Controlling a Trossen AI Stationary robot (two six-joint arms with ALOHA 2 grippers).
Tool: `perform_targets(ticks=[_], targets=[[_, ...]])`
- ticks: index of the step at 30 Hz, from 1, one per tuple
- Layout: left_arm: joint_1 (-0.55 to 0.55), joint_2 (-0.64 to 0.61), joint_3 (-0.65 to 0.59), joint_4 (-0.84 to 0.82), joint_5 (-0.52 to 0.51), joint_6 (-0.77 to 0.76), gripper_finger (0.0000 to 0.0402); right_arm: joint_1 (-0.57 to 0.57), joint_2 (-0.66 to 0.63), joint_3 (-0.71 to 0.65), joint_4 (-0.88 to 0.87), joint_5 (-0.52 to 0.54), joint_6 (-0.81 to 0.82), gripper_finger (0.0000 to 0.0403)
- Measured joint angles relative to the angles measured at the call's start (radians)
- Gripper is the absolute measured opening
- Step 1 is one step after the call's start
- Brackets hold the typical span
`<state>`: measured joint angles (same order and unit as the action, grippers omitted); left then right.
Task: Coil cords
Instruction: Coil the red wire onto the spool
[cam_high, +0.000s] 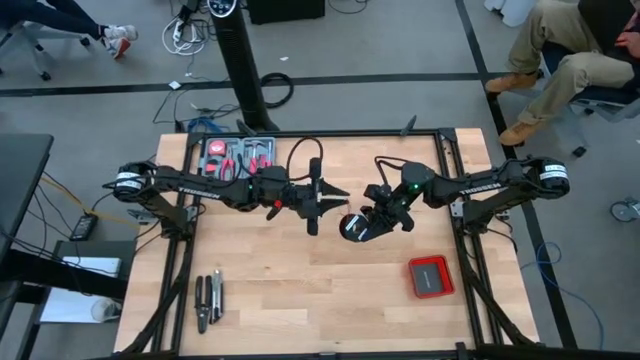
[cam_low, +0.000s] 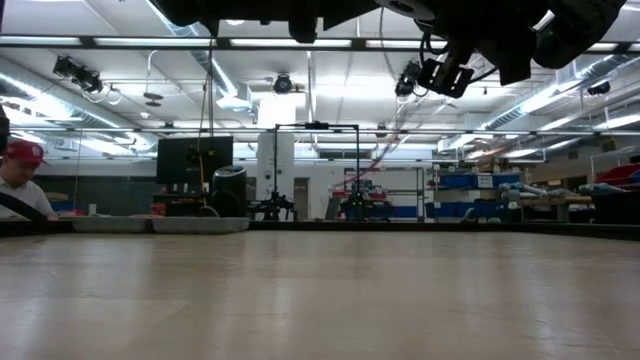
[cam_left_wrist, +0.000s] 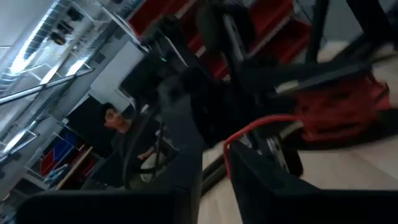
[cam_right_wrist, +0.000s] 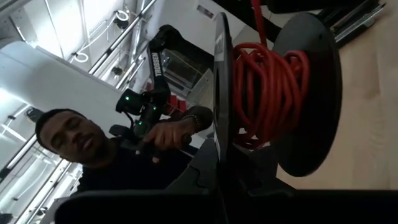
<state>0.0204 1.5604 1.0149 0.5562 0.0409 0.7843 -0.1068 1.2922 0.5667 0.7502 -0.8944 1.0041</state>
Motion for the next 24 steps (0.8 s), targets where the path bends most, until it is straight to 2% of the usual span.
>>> perform_targets(ticks=[5, 24], targets=[[-0.001, 0.000, 0.000, 0.023, -0.010, -0.065, 0.0100, 0.009, 0.000, 0.000, -0.002, 0.014, -0.009, 0.0000], [-0.002, 0.000, 0.000, 0.079, 0.013, -0.112, 0.0101, 0.043, 0.000, 0.000, 0.016, 0.046, -0.021, 0.0000]])
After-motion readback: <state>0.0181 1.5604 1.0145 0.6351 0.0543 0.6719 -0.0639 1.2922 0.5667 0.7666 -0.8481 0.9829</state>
